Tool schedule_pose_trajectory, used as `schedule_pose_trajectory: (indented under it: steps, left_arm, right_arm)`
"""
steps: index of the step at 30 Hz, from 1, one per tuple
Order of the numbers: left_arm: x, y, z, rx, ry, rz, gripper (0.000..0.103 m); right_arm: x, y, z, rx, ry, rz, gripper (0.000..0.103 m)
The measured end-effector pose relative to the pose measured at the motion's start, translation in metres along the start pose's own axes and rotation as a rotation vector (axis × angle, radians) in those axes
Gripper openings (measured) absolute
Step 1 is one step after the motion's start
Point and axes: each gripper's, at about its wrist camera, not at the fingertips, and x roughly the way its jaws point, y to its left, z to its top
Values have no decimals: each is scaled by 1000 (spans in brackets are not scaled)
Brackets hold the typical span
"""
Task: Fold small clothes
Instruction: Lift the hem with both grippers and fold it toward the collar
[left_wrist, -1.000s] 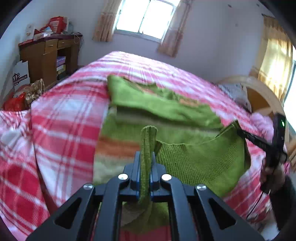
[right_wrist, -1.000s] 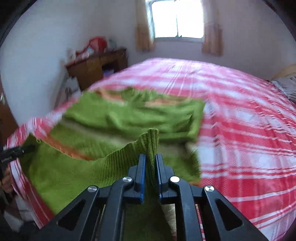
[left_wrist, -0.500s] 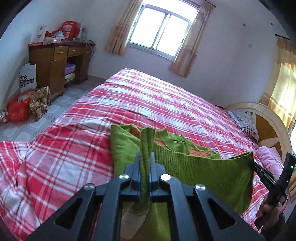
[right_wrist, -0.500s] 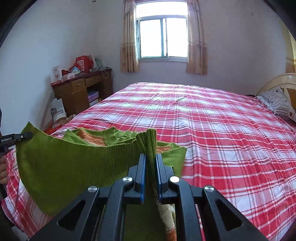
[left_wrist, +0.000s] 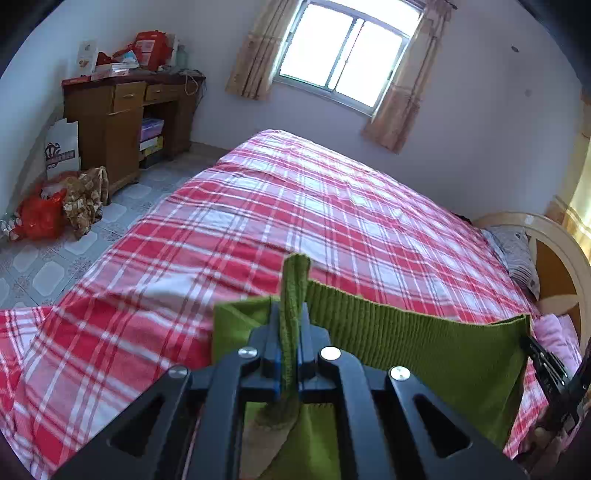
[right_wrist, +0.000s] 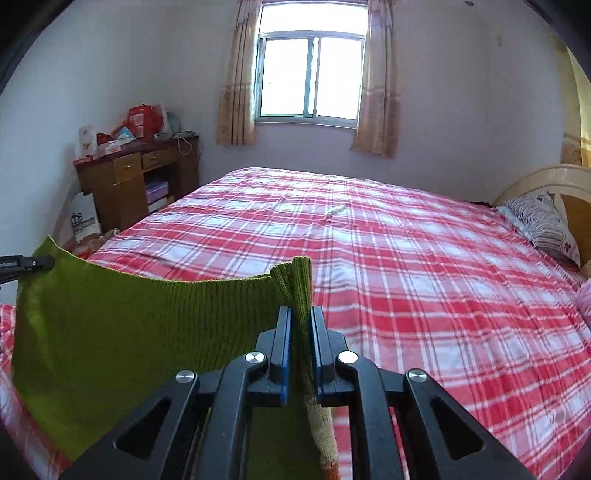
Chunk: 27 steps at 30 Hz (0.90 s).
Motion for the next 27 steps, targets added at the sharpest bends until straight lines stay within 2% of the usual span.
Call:
schedule_pose_trajectory:
  steps: [6, 17, 22, 27]
  left_arm:
    - [33, 0, 10, -22, 13, 25, 5]
    - [75, -14, 14, 19, 29, 85, 5]
    - [101, -19, 13, 38, 56, 143, 5]
    - [124, -19, 7, 47, 94, 202, 5]
  right_arm:
    - [37, -3, 9, 38, 15, -14, 9]
    - [78, -10, 2, 46, 38, -48, 9]
    - [103, -15, -6, 49, 67, -93, 9]
    - [125, -20, -17, 71, 130, -96, 9]
